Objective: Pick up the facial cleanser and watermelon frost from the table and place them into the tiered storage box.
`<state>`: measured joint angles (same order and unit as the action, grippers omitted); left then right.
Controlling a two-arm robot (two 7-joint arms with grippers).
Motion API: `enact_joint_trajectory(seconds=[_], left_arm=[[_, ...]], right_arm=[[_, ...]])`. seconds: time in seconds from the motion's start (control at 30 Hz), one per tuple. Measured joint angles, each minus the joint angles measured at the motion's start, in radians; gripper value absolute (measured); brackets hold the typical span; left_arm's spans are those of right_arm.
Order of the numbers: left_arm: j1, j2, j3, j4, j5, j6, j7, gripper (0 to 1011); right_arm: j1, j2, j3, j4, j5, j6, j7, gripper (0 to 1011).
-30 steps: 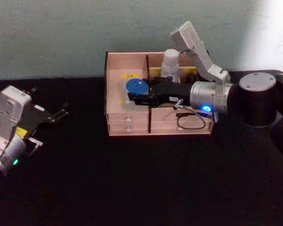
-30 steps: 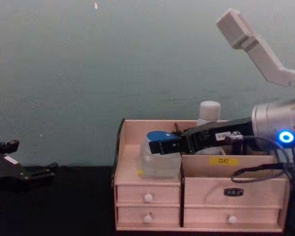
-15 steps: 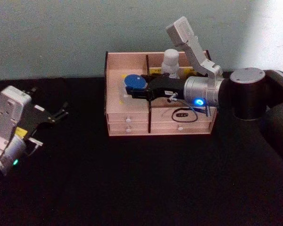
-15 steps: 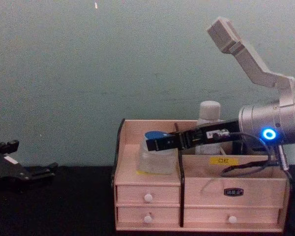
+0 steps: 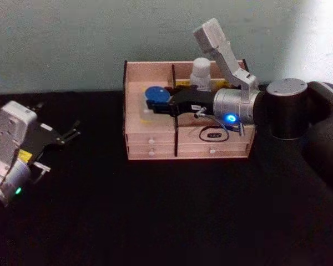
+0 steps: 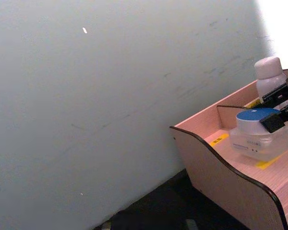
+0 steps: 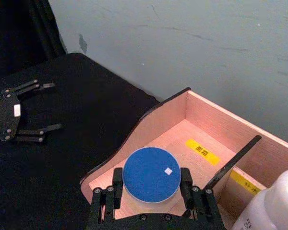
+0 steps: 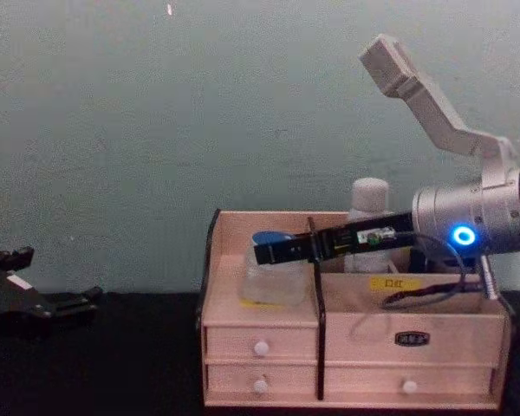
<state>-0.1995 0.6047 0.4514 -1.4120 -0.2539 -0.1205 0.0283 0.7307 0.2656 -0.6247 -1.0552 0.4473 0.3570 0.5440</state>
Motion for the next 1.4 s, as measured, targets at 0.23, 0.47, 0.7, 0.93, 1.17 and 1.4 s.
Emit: enact_joint_trajectory(seconds=[0.23,0.47,0.7,0.93,1.17,1.4], left_arm=[[0.000,0.000,0.000,0.000,0.000,0.000,0.000,1001],[0.000,0.000,0.000,0.000,0.000,0.000,0.000,1001],[0.000,0.000,0.000,0.000,0.000,0.000,0.000,1001],[0.000,0.000,0.000,0.000,0.000,0.000,0.000,1001],[0.000,0.000,0.000,0.000,0.000,0.000,0.000,1001],[0.000,0.000,0.000,0.000,0.000,0.000,0.000,1001]], right_arm=[[-0.001,0.001,-0.001,-0.002,0.000,0.000,0.000,713],[-0.001,0.003,-0.002,-0.004,0.000,0.000,0.000,713],[-0.002,0.003,-0.003,-0.005,0.001,0.000,0.001,876],[-0.002,0.004,-0.003,-0.006,0.001,0.000,0.001,1002],[-0.002,0.004,-0.003,-0.007,0.001,0.000,0.001,1002],[-0.032,0.024,0.011,-0.073,-0.005,-0.010,-0.018,1002]])
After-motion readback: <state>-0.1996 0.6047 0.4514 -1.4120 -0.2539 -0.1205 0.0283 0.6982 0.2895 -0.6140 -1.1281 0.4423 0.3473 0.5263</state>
